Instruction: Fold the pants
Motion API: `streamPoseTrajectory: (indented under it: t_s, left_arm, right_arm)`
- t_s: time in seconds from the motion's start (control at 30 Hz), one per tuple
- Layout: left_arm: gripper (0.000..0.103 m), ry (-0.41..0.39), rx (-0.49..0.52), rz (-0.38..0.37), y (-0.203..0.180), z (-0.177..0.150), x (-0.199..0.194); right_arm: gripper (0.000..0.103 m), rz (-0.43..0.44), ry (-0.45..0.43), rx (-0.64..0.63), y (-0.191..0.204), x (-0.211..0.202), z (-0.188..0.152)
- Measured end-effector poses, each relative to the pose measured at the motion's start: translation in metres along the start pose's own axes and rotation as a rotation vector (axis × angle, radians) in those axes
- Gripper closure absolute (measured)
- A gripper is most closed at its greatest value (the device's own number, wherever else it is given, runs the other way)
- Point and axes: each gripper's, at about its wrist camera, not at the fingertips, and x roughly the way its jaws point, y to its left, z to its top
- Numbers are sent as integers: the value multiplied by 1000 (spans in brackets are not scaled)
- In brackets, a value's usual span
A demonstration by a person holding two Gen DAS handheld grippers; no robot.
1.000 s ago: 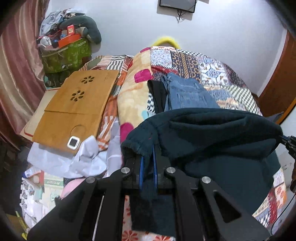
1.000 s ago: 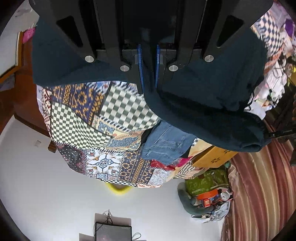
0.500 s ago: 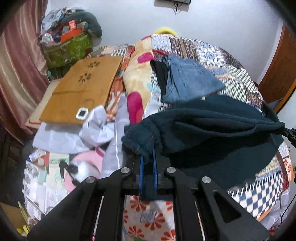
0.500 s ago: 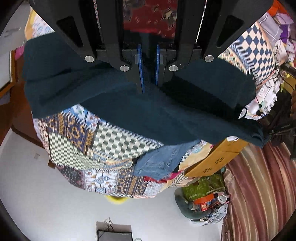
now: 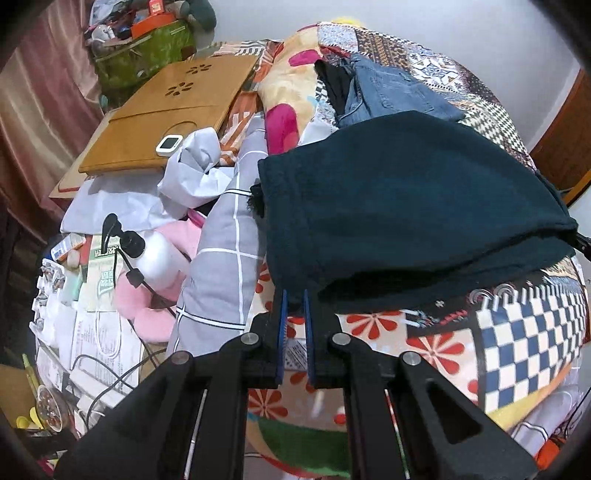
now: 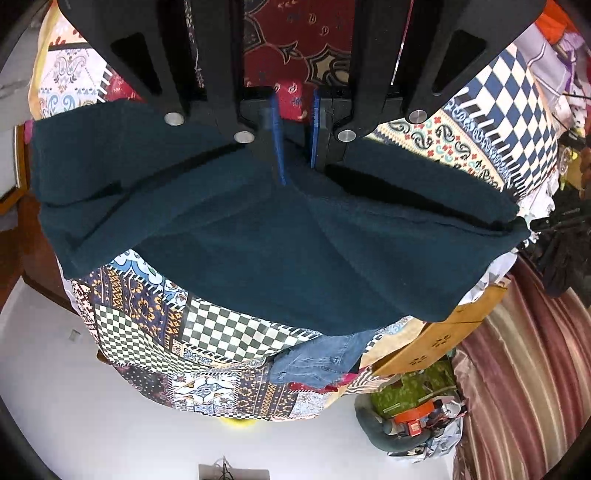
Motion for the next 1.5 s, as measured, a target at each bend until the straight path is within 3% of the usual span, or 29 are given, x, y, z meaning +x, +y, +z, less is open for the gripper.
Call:
streamPoseTrajectory:
  t_s: [0.23, 0.27, 0.33, 0.4, 0.47, 0.57, 0.8, 1.03, 1.23, 1.5]
  left_arm:
    - [93, -58, 55, -12, -27, 28, -24]
    - [91, -60, 66, -19, -35, 36, -25]
    - [83, -72, 86, -27, -48, 48, -26]
    - [56, -85, 102, -39, -64, 65, -24]
    - [38, -102, 105, -52, -77, 79, -24]
    - [29, -121, 114, -74, -98, 105, -20]
    - [25, -121, 114, -110, -136, 169, 5]
    - [18, -120, 129, -86, -164, 215, 40]
    - [18, -60, 147, -80, -178, 237, 80]
    - [18, 10, 193, -40, -193, 235, 121]
  right_arm:
    - [82, -14, -9, 23, -16, -26, 0]
    - [79, -21, -12, 33, -20, -29, 1]
    - [58, -53, -27, 79, -34, -37, 3]
    - [50, -77, -55, 113, -46, -45, 5]
    - [45, -108, -76, 151, -63, -52, 7]
    - [42, -162, -99, 206, -93, -61, 14]
    - [42, -274, -137, 315, -168, -65, 38]
    - [42, -363, -118, 427, -252, -28, 66]
    - [42, -362, -67, 516, -315, 30, 87]
    - [42, -318, 38, 666, -373, 107, 97]
